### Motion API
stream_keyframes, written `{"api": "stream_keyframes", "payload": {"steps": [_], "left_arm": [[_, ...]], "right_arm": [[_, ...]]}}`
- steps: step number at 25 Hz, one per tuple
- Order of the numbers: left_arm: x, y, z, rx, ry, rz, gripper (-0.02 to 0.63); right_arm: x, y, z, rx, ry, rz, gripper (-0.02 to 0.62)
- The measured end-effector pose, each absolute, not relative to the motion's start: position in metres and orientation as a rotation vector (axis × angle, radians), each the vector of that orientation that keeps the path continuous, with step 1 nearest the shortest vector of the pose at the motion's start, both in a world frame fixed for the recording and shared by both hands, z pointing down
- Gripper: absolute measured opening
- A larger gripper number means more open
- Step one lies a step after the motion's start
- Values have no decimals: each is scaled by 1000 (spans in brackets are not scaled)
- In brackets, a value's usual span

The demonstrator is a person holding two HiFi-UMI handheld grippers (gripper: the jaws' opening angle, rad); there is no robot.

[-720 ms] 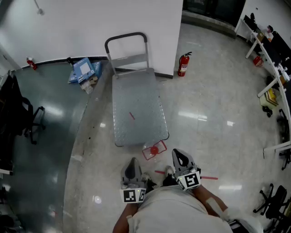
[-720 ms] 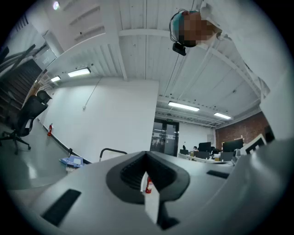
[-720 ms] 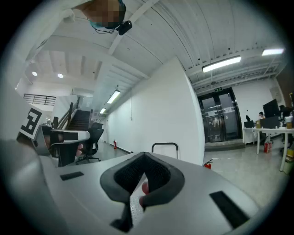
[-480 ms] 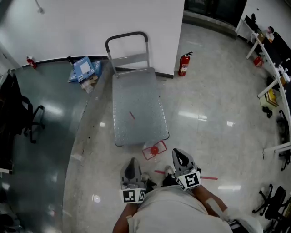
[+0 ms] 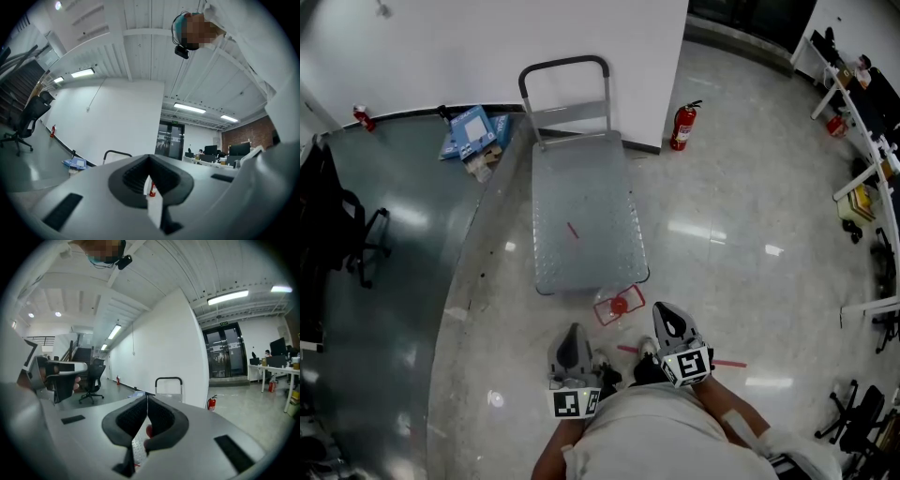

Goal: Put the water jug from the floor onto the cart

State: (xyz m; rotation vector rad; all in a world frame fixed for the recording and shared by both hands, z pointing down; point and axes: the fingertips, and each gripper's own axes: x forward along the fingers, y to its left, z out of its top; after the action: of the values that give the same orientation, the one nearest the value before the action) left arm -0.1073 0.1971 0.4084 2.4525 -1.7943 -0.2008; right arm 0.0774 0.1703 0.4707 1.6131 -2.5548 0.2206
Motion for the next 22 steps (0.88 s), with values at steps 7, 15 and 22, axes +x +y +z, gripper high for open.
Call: {"api": "stream_keyframes", "payload": {"steps": [7,15,22], "left_arm": [[-107,187,416,2430,-1794,-192,3],[-111,158,445,2393,-1785,-157,3],[-129,157,485,2346,-1777,-100,3]], "right_arm": [[61,132,583,1367,-2322,537,14],[30,131,766,966,-1975,840,220],[12,138,893,863,-1772,909,285]]}}
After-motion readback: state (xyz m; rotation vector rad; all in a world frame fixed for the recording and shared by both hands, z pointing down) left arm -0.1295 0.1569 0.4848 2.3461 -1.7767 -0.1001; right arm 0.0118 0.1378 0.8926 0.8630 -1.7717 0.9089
